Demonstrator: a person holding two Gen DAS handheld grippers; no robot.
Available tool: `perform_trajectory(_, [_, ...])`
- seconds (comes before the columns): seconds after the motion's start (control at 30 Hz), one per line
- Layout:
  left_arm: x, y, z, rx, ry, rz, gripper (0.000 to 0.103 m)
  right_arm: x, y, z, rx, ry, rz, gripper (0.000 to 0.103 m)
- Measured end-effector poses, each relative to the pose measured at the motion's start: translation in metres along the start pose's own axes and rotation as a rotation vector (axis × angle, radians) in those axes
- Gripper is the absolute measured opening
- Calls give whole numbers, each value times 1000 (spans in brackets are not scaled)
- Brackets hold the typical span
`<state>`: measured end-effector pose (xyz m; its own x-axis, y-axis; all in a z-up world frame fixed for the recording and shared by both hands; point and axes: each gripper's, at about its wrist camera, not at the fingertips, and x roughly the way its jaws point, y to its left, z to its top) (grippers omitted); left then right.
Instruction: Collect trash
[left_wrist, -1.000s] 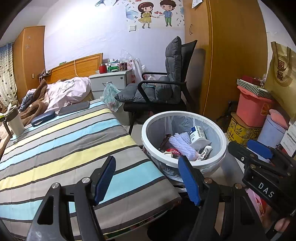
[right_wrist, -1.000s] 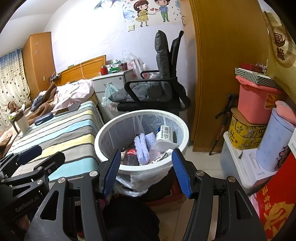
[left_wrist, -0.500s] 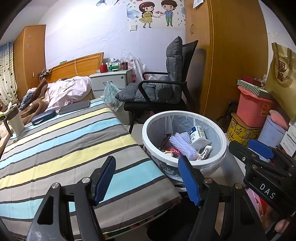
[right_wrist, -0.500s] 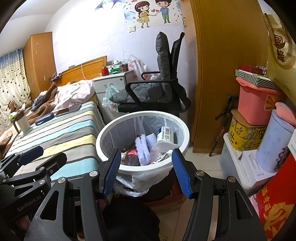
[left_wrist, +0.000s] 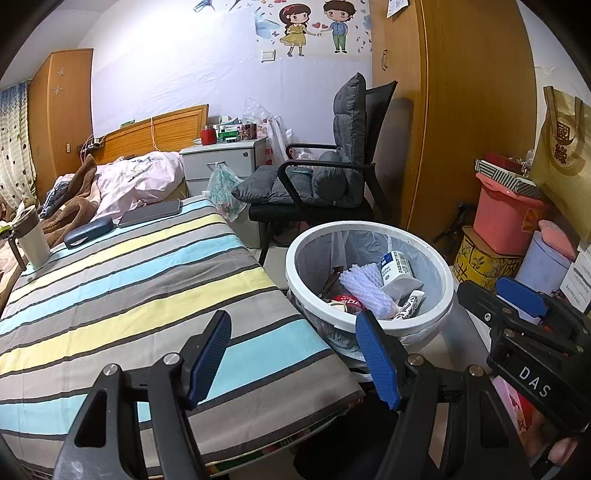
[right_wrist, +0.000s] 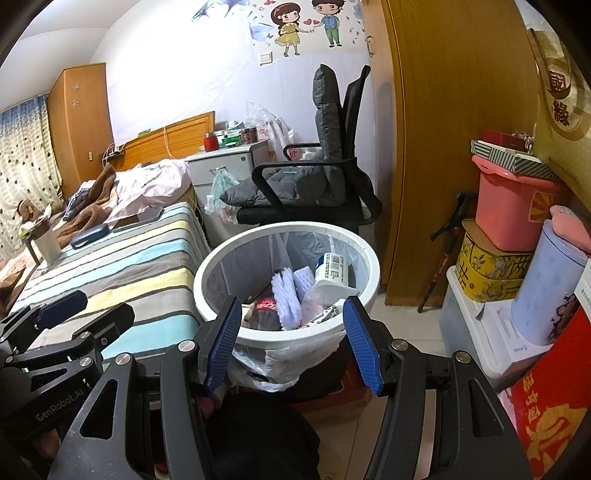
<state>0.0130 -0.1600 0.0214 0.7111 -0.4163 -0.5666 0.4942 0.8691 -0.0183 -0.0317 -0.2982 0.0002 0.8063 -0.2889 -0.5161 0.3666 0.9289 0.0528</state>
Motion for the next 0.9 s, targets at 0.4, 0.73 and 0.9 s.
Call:
perform_trajectory(0.4, [0,1,0,-6,0,1,72,0,0,0,-1,-1,1,59])
perform_trajectory(0.73, [0,2,0,-5,-1,1,72,0,1,0,-2,-1,3,59])
perform_trajectory(0.9, [0,2,0,-7,0,1,72,0,1,0,-3,-2,3,59])
